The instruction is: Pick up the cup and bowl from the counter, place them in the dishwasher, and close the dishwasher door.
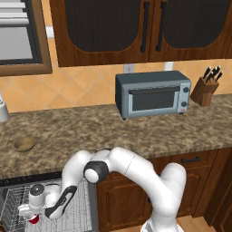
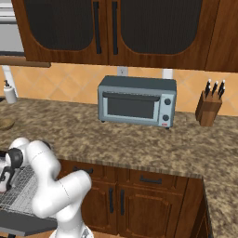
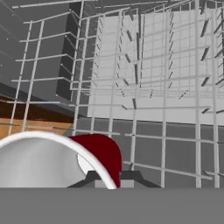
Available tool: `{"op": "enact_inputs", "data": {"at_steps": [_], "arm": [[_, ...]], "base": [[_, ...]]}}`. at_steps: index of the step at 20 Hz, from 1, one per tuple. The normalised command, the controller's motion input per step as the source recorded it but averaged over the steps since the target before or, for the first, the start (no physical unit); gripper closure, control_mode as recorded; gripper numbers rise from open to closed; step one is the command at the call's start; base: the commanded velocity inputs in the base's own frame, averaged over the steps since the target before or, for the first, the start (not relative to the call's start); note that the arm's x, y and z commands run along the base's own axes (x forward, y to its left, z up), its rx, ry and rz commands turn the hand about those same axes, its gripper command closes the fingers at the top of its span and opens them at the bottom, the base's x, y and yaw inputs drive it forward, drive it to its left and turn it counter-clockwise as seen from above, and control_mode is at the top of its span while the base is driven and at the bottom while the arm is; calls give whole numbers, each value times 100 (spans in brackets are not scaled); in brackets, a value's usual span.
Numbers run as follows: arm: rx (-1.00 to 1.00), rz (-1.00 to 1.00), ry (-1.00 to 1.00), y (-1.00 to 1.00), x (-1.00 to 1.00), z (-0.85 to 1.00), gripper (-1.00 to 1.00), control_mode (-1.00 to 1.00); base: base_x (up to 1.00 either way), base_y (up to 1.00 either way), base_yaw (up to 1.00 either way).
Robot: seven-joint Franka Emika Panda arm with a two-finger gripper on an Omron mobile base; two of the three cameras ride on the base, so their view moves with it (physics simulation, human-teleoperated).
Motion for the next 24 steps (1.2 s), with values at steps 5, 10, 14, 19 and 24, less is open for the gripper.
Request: {"op": "enact_inputs", "data": {"at_steps": [5,10,14,19,24], "arm": [[0,0,0,0,0,-26,100,-100],[0,0,0,0,0,-3,-100,-100],[0,0,0,0,0,0,-100,-100],[0,0,0,0,-1,17,-100,-100],[0,0,-4,0,-16,49,-100,-100]], "base": [[0,0,0],[0,0,0],[0,0,0],[0,0,0],[0,0,0]]}}
